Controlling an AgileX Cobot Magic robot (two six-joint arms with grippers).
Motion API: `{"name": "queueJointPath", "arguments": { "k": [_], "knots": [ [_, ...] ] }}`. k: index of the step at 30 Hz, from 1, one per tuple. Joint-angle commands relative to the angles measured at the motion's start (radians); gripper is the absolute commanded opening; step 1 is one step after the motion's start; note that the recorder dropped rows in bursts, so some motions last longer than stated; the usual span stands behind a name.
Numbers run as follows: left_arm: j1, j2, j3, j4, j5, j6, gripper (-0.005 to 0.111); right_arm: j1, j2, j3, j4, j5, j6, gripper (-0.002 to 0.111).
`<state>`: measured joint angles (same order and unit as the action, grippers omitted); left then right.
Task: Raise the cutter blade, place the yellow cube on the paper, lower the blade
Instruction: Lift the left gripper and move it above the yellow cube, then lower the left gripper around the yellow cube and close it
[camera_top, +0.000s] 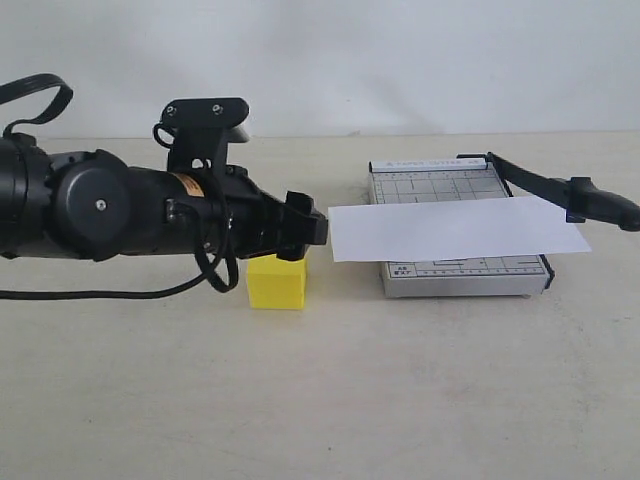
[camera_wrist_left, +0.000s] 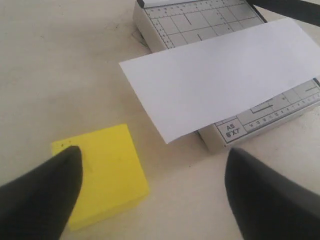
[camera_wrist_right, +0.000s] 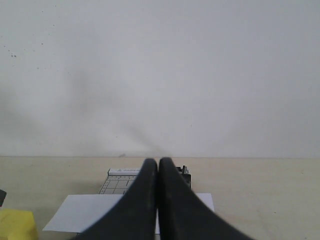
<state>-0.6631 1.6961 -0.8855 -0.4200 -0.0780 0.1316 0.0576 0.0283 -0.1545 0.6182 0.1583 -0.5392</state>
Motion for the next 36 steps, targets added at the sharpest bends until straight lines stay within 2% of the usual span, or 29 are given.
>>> {"name": "queueJointPath", "arguments": {
  "k": [1,13,19,30,36],
  "knots": [
    [0.006,0.002,-0.034,-0.011,0.017,-0.01,0.074,0.0,-0.006,0.004,-0.001,-0.003,0.005,0.0],
    [0.13,0.007,-0.057,0.021,0.161,0.032,0.074,0.0,-0.006,0.004,-0.001,-0.003,0.005,0.0],
    [0.133,0.053,-0.069,0.061,0.222,0.028,0.074,0.0,-0.006,0.004,-0.001,-0.003,0.005,0.0],
    [0.131,0.114,-0.252,0.103,0.364,0.026,0.074,0.0,-0.006,0.004,-0.001,-0.003,0.005,0.0],
    [0.131,0.159,-0.319,0.105,0.447,-0.053,0.074,0.0,-0.006,0.004,-0.001,-0.003,0.005,0.0]
  ]
}}
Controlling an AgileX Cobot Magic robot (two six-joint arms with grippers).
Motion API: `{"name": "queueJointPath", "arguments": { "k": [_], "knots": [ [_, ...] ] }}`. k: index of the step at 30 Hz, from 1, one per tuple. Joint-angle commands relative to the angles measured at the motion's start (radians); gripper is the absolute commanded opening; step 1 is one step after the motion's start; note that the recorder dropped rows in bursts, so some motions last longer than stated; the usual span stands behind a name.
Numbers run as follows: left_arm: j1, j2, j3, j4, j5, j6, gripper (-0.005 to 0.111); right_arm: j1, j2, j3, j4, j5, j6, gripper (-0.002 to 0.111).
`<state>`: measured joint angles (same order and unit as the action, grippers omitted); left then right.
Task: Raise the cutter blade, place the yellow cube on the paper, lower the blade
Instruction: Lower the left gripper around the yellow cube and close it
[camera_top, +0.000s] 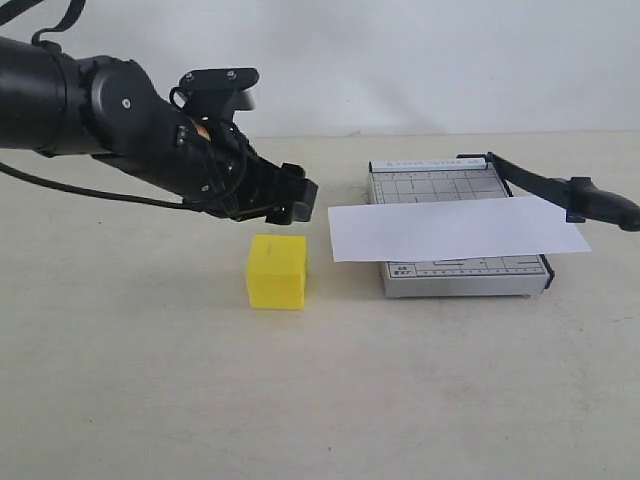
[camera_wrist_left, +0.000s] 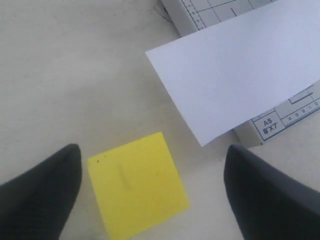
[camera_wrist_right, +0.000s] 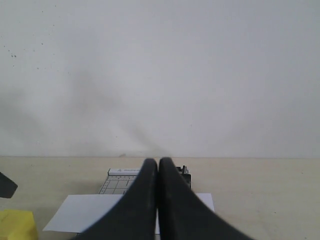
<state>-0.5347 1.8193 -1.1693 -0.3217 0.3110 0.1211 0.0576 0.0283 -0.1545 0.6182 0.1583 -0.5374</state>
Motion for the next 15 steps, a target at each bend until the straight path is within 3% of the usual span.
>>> {"name": "queueJointPath", "arguments": {
  "k": [1,5,11,15],
  "knots": [
    [0.002,0.046,-0.043,0.007,0.072,-0.043,0.074,0.0,-0.006,0.004,-0.001,-0.003,0.004,0.0],
    [0.002,0.071,-0.062,0.039,0.101,-0.085,0.074,0.0,-0.006,0.004,-0.001,-0.003,0.004,0.0],
    [0.002,0.073,-0.07,0.249,0.117,-0.279,0.074,0.0,-0.006,0.004,-0.001,-0.003,0.004,0.0],
    [0.002,0.073,-0.07,0.261,0.117,-0.308,0.074,0.0,-0.006,0.004,-0.001,-0.003,0.004,0.0]
  ]
}}
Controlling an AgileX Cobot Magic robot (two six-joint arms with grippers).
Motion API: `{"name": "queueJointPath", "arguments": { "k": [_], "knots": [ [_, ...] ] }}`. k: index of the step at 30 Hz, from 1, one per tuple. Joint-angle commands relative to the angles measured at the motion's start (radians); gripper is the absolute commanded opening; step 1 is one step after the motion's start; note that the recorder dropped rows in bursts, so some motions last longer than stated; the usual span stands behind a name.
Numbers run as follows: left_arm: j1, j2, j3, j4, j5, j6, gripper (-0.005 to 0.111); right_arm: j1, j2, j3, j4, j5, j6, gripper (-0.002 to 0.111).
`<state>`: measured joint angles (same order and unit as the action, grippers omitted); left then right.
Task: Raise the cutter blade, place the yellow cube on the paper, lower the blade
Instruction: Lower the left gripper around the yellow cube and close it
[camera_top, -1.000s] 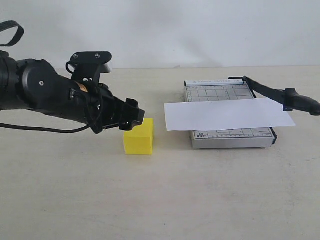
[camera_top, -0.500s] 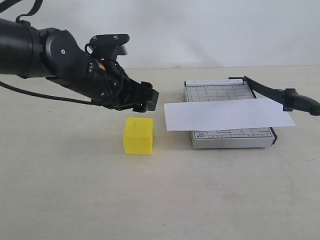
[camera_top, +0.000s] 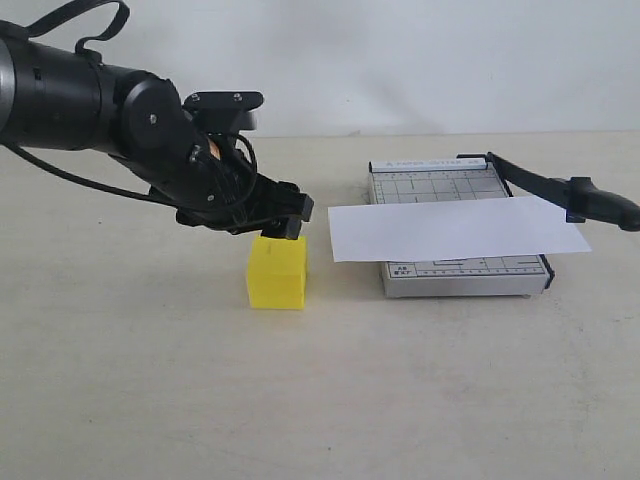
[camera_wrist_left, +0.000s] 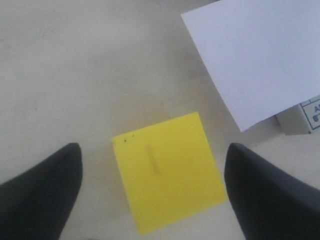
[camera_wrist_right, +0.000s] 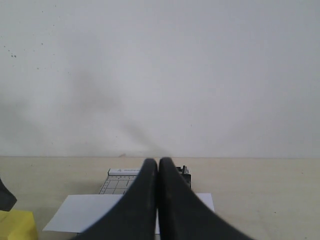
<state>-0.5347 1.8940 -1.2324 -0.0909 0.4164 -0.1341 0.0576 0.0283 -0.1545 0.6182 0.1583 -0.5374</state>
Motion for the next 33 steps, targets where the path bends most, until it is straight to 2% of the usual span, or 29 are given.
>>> {"name": "queueJointPath", "arguments": {
  "k": [1,11,18,24,33],
  "knots": [
    [0.002,-0.001,-0.007,0.031,0.012,-0.052,0.074,0.0,-0.006,0.004,-0.001,-0.003,0.004,0.0],
    [-0.002,-0.001,-0.007,0.02,0.003,-0.088,0.074,0.0,-0.006,0.004,-0.001,-0.003,0.004,0.0],
    [-0.047,0.011,-0.017,0.02,-0.047,-0.097,0.074,0.0,-0.006,0.004,0.001,-0.003,0.004,0.0],
    [-0.047,0.074,-0.084,0.032,0.036,-0.115,0.074,0.0,-0.006,0.004,0.001,-0.003,0.004,0.0],
    [-0.047,0.074,-0.088,0.118,0.075,-0.191,0.074,0.0,-0.006,0.004,0.001,-0.003,0.004,0.0]
  ]
}}
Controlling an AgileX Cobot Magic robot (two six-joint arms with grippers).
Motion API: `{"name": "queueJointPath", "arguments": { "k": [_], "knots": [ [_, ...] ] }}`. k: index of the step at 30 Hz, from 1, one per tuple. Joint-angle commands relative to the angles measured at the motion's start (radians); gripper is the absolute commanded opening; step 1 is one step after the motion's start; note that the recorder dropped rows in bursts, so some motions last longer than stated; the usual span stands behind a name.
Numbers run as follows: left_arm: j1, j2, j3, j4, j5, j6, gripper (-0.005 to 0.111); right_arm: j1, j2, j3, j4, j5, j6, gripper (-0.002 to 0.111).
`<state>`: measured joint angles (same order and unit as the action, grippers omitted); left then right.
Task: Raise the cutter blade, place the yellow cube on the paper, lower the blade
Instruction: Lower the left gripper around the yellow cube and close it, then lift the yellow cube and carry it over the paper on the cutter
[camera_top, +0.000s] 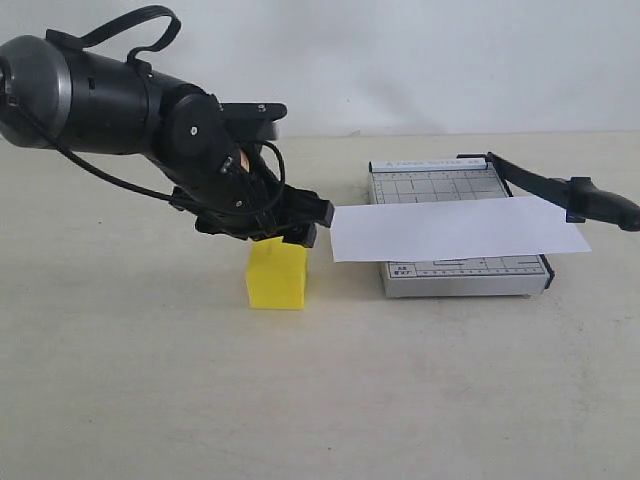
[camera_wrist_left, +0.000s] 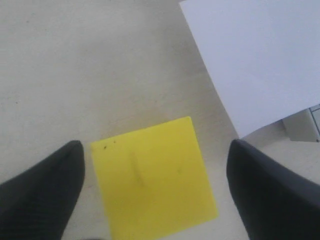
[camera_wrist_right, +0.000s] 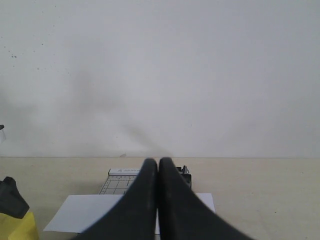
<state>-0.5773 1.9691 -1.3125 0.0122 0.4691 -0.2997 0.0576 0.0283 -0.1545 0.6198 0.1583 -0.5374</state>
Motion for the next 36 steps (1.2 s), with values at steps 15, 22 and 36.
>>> {"name": "queueJointPath", "arguments": {
  "k": [15,22,36],
  "knots": [
    [-0.002,0.023,-0.008,0.015,0.015,-0.051,0.074,0.0,-0.006,0.004,-0.001,-0.003,0.004,0.0],
    [-0.002,0.052,-0.008,0.015,-0.005,-0.051,0.074,0.0,-0.006,0.004,-0.001,-0.003,0.004,0.0],
    [-0.002,0.081,-0.008,0.015,-0.021,-0.051,0.074,0.0,-0.006,0.004,-0.001,-0.003,0.004,0.0]
  ]
}}
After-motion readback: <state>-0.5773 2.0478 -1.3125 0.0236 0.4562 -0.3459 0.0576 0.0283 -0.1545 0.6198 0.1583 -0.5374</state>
